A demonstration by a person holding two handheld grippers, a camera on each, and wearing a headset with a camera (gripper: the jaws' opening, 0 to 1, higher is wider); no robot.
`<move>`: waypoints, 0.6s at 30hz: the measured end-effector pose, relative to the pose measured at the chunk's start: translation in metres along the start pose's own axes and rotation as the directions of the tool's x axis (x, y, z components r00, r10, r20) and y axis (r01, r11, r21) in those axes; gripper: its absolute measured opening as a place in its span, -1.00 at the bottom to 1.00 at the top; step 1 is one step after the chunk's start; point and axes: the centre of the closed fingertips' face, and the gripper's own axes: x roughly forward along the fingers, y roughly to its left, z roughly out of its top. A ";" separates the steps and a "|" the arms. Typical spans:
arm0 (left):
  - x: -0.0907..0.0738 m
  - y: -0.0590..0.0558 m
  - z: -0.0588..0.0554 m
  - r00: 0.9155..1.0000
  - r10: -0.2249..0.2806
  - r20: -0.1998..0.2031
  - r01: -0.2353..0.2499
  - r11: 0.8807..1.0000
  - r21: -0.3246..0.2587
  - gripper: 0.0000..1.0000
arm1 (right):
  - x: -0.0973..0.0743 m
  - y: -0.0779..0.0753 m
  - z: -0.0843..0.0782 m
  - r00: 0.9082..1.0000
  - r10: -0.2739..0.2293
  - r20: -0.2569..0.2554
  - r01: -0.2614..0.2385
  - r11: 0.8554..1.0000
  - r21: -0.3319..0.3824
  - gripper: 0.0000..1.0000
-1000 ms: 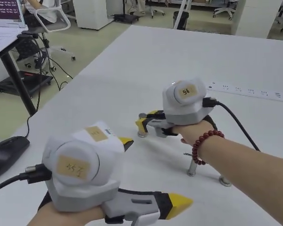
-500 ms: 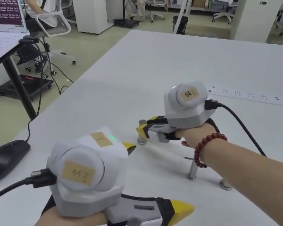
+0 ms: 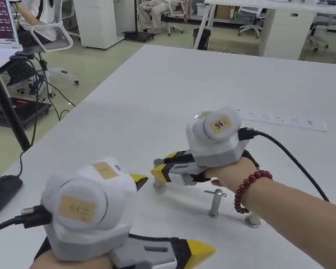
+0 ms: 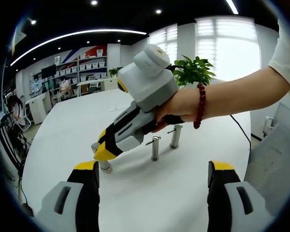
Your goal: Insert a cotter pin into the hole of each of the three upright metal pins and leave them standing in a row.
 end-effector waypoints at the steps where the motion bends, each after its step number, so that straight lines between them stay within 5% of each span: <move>1: 0.000 0.000 0.001 1.000 -0.001 0.003 0.001 1.000 0.002 0.89 | -0.001 0.002 -0.001 1.000 0.007 -0.002 -0.007 1.000 -0.001 -0.74; 18: -0.003 -0.009 0.004 0.998 -0.052 0.025 0.052 0.998 0.018 0.91 | -0.041 0.045 -0.014 0.992 0.126 -0.004 -0.125 0.988 -0.090 -0.74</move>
